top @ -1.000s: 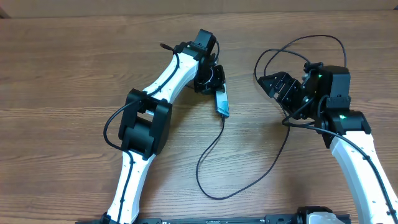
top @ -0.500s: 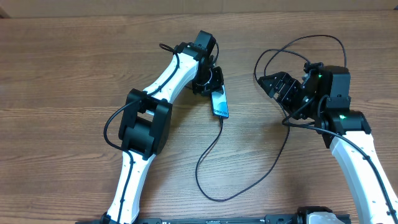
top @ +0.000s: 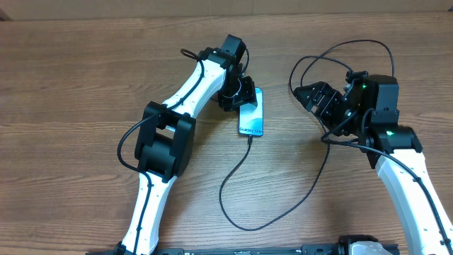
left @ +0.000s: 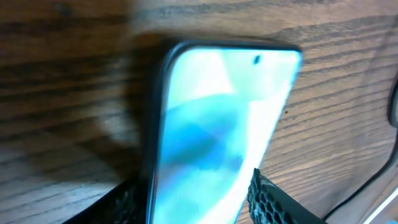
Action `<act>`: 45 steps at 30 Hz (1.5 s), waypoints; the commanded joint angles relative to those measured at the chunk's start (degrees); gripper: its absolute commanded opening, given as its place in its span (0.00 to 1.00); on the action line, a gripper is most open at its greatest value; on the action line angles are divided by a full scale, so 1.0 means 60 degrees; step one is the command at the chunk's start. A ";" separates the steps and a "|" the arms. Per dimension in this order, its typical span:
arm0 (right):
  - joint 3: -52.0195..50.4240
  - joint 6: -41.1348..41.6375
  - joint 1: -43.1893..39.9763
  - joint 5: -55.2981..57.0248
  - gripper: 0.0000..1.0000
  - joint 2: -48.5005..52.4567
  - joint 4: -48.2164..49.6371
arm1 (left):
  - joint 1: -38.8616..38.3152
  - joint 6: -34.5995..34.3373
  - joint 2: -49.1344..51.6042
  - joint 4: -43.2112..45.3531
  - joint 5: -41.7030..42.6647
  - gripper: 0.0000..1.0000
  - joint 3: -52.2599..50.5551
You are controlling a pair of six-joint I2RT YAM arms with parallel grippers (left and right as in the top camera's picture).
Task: Plug charger to phone and switch on socket
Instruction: 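Lay the phone flat on the table and open the left gripper, then raise the left gripper up and away from the phone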
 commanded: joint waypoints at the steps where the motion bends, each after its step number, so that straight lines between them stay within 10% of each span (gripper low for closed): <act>1: 0.0080 -0.0087 -0.0025 0.0058 1.00 -0.0149 0.0022 | 0.0040 -0.0015 0.0222 -0.0175 -0.0637 0.58 -0.0186; 7: 0.0080 -0.0084 -0.0025 0.0055 1.00 -0.0149 0.0018 | 0.0044 -0.0015 0.0222 -0.0204 -0.0645 0.61 -0.0186; 12: 0.0080 -0.0087 -0.0025 0.0058 1.00 -0.0149 0.0015 | 0.0117 -0.0018 0.0219 -0.0364 -0.1122 1.00 -0.0171; 27: 0.0080 -0.0087 -0.0025 0.0102 1.00 -0.0149 -0.0018 | 0.0954 0.0900 -0.0747 -0.1137 -0.0933 1.00 -0.0011; 45: 0.0080 -0.0091 -0.0025 0.0058 1.00 -0.0146 -0.0543 | 0.1169 0.1563 -0.4954 -0.3056 -0.3887 1.00 -0.0011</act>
